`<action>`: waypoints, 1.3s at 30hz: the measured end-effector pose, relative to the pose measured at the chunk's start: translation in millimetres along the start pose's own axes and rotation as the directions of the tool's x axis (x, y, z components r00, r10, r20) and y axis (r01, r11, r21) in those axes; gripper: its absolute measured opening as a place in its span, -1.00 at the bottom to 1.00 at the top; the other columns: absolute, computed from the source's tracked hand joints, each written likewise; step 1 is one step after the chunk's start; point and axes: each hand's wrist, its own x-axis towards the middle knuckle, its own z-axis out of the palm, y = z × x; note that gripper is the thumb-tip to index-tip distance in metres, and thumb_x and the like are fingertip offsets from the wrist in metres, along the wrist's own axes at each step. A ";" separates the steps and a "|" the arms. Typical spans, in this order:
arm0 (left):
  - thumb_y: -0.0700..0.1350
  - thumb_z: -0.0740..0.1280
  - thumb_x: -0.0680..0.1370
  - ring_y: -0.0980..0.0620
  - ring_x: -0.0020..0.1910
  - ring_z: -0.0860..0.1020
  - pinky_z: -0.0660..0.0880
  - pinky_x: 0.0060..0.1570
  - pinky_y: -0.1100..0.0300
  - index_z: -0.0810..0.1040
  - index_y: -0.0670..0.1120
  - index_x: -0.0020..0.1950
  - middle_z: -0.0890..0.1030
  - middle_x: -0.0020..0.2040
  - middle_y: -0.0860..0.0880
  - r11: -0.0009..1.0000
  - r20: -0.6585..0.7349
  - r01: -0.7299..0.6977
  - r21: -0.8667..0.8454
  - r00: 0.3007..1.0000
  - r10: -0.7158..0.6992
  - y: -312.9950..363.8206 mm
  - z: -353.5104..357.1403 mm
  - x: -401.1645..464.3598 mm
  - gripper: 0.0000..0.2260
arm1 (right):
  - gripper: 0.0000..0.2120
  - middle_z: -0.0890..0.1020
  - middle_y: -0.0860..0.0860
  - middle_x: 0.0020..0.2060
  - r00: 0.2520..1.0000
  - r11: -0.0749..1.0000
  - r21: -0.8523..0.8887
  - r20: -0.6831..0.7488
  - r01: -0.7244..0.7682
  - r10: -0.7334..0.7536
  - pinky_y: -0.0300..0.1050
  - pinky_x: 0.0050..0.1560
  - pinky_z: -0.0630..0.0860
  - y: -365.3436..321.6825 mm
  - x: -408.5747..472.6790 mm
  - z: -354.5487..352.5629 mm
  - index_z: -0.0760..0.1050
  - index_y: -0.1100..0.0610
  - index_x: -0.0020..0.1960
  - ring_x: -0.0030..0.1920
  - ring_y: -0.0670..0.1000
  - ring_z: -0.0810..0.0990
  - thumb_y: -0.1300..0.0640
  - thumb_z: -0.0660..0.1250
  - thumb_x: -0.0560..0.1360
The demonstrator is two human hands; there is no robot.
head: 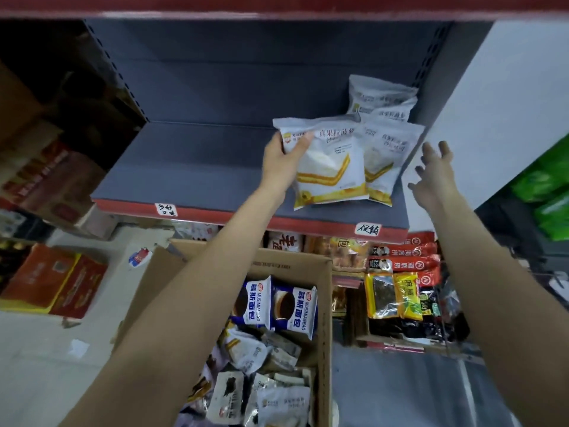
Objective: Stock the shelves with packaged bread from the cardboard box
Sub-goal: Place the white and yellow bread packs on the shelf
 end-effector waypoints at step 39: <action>-0.07 0.27 0.60 -0.14 0.19 0.50 0.45 0.12 -0.02 0.42 -0.10 0.37 0.52 0.28 -0.12 0.394 0.205 0.088 0.915 0.741 -0.640 -300.9 -262.7 -232.1 -0.65 | -0.55 0.40 0.09 0.37 0.745 0.013 -0.919 0.328 0.394 0.581 0.04 0.28 0.40 390.0 -261.1 23.2 0.27 0.08 0.44 0.34 0.14 0.39 0.25 0.16 0.56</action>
